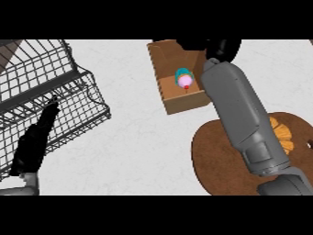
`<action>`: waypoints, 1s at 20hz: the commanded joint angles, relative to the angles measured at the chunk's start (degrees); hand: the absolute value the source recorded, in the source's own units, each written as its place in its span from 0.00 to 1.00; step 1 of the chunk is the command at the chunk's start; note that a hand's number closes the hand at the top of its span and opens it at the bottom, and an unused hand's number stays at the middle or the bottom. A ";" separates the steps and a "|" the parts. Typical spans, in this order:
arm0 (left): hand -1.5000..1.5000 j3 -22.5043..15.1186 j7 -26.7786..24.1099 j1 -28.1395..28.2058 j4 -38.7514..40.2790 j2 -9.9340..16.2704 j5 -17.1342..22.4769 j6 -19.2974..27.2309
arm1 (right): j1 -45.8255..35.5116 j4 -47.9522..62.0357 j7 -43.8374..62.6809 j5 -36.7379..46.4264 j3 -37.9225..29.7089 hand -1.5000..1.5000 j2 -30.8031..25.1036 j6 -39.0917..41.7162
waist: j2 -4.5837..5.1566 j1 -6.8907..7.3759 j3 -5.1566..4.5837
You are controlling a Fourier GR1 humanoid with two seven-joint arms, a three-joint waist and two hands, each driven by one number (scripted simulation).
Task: Pick the cupcake from the cutting board and place it in the cardboard box
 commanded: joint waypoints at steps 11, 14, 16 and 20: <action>0.50 1.50 -0.40 2.84 -1.11 0.12 -0.81 1.09 | 23.00 -32.87 -2.84 -9.34 -4.31 0.00 -5.74 -1.36 | -1.02 -3.14 -0.11; 0.50 2.93 -1.37 3.59 0.76 0.19 1.53 -0.25 | 34.13 -45.91 -3.20 -11.95 -2.91 0.00 -5.38 2.26 | -1.33 -4.30 -0.15; 0.50 3.76 0.44 1.85 -0.46 1.41 1.60 -0.57 | 39.77 -53.95 -0.92 -12.74 -2.54 0.00 -6.97 5.91 | -1.16 -3.90 -0.15; 0.50 2.23 0.15 0.52 1.72 0.10 0.54 -0.42 | 50.47 -64.82 -3.73 -21.28 -5.38 0.00 -11.89 13.79 | -0.69 -3.18 -0.11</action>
